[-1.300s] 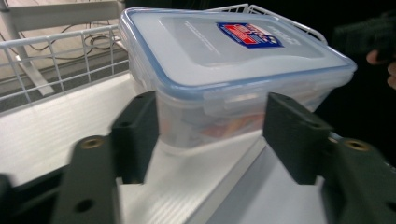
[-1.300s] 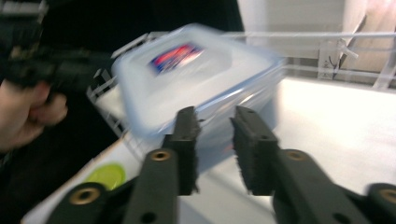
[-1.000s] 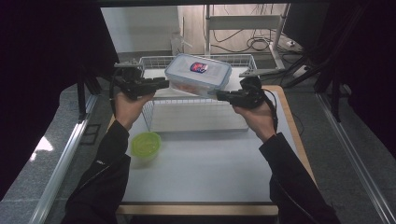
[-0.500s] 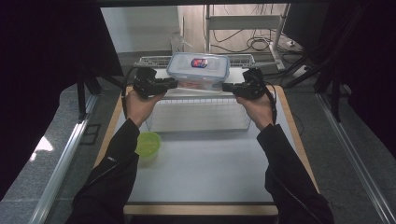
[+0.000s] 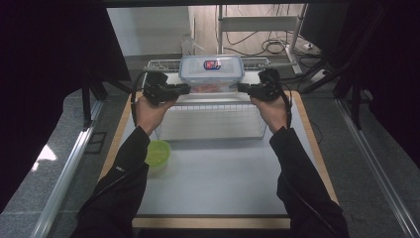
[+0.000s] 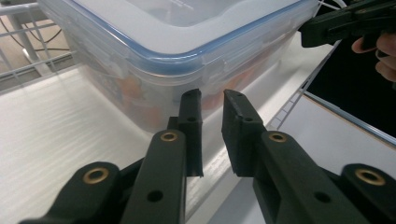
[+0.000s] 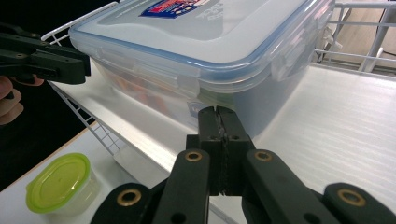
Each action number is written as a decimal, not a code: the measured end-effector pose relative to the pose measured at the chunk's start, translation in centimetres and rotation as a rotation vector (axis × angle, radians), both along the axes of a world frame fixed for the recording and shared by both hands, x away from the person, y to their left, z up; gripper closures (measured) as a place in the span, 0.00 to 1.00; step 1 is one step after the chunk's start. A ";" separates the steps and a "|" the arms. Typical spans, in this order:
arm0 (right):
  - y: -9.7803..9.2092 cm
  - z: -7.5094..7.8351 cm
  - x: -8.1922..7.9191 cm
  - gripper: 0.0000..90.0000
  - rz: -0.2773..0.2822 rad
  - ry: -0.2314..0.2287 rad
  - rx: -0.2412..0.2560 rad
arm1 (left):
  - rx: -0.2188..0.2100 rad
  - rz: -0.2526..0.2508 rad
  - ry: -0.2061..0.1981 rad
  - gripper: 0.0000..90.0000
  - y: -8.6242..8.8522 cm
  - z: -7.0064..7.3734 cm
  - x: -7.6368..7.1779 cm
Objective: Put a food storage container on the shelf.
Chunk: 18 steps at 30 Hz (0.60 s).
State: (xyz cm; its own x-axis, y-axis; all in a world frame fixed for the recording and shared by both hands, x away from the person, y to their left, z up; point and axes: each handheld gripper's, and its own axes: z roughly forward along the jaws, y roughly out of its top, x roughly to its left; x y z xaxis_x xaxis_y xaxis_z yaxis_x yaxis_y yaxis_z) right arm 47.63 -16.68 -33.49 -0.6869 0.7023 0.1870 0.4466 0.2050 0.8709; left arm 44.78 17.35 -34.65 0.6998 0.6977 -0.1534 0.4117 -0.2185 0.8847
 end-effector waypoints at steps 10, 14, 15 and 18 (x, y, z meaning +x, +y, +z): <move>-0.4 -0.9 -1.8 0.78 0.054 -0.013 -0.005 | -0.036 -0.037 -0.033 0.67 0.6 -1.1 -3.1; -0.5 -1.3 -3.0 0.65 0.084 -0.033 -0.002 | -0.023 -0.058 -0.051 0.57 0.3 -1.9 -4.8; -0.5 -1.4 -3.3 0.62 0.088 -0.042 0.001 | -0.021 -0.066 -0.052 0.55 0.2 -2.1 -5.2; -0.4 -1.8 -4.4 0.50 0.110 -0.070 0.001 | -0.014 -0.084 -0.060 0.47 0.0 -2.8 -6.5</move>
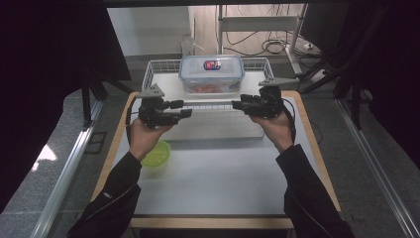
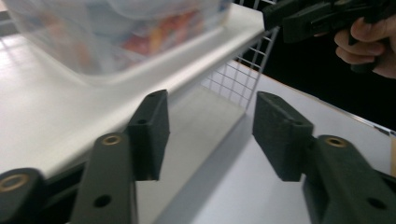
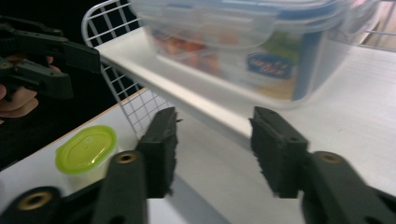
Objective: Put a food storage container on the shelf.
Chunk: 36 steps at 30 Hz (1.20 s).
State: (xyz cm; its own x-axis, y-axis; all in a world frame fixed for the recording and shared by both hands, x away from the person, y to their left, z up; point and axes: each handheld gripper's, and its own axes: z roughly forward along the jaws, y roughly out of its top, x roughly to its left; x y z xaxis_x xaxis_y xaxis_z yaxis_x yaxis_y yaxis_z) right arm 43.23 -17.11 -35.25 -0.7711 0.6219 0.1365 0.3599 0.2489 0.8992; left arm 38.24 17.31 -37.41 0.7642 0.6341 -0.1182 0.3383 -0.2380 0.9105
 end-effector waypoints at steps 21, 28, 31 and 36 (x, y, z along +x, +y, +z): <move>-0.8 -6.0 -5.6 0.06 0.101 0.048 -0.043 | 0.106 -0.020 -0.021 0.15 -1.1 -6.7 -7.6; -0.3 -8.3 -7.5 0.00 0.123 0.088 -0.109 | 0.124 -0.014 -0.015 0.08 -0.4 -9.5 -9.3; -0.1 -9.2 -8.5 0.00 0.138 0.077 -0.145 | 0.114 -0.001 -0.026 0.04 -0.3 -10.2 -10.1; -0.1 -11.1 -10.0 0.00 0.147 0.067 -0.147 | 0.116 -0.015 -0.029 0.02 -0.3 -11.0 -10.9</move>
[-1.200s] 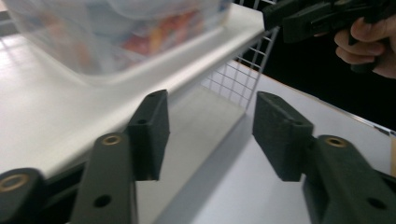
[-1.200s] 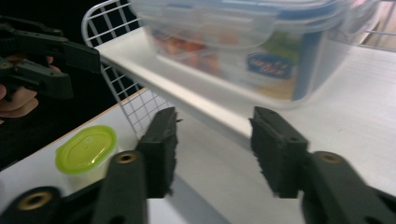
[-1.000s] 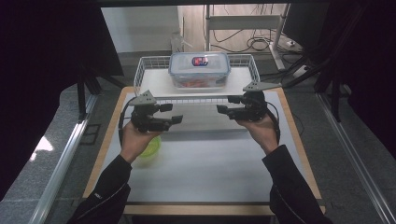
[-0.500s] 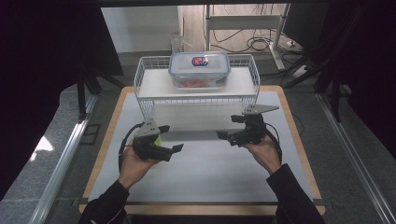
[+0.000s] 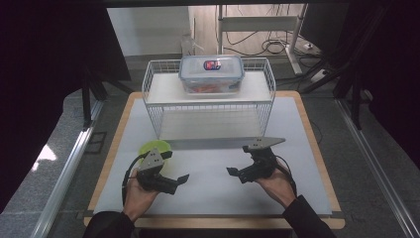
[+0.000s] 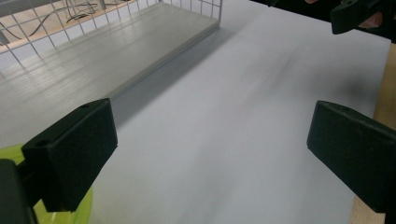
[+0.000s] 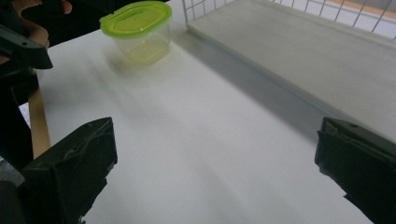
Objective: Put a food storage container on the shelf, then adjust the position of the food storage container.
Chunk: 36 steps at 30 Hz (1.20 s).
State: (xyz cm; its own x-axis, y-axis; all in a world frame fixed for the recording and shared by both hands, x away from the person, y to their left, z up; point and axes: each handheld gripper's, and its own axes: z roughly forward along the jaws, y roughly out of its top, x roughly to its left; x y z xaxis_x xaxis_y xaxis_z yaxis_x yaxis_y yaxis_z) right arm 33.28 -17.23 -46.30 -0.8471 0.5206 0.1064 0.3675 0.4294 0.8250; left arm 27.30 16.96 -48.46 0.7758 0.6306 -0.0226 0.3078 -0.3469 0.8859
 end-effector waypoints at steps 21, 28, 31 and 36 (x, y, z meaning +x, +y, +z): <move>-1.3 -3.2 -1.1 0.00 -0.030 0.022 -0.062 | 0.141 -0.070 0.147 0.02 -1.5 -2.5 0.2; -1.5 -3.4 -0.8 0.00 -0.043 0.027 -0.063 | 0.096 0.020 0.149 0.30 0.4 -1.3 0.8; -1.6 -3.5 -0.7 0.00 -0.045 0.037 -0.062 | 0.083 0.071 0.165 0.45 2.2 -0.8 1.6; -1.6 -3.7 -0.6 0.01 -0.041 0.045 -0.065 | 0.042 0.142 0.157 0.69 5.1 0.0 2.4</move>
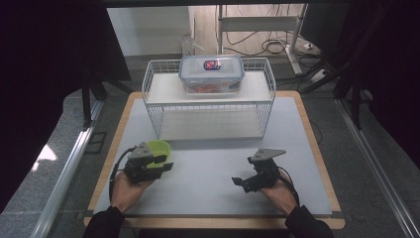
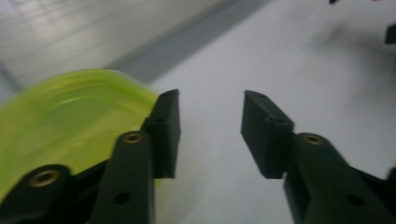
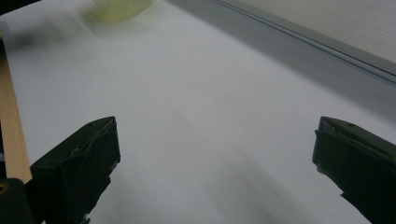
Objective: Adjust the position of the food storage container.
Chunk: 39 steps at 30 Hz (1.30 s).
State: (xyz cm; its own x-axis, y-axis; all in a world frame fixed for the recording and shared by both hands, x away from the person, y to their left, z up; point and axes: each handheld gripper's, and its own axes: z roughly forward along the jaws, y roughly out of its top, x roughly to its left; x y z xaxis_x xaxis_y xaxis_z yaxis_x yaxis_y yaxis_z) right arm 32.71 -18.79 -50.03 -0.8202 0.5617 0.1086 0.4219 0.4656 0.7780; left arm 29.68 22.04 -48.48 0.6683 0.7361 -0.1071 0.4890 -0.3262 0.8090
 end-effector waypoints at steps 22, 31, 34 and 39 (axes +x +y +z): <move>0.2 -0.6 0.3 0.03 -0.005 0.012 -0.044 | -0.030 0.306 0.074 1.00 9.7 -2.7 4.2; 0.4 -0.9 0.3 0.03 -0.003 0.020 -0.069 | 0.014 0.262 0.120 1.00 8.4 -3.7 5.7; 0.4 -0.9 0.3 0.03 -0.005 0.024 -0.075 | 0.030 0.249 0.132 1.00 7.9 -3.9 5.7; 0.4 -0.9 0.3 0.03 -0.006 0.026 -0.081 | 0.037 0.229 0.168 1.00 7.6 -4.5 5.9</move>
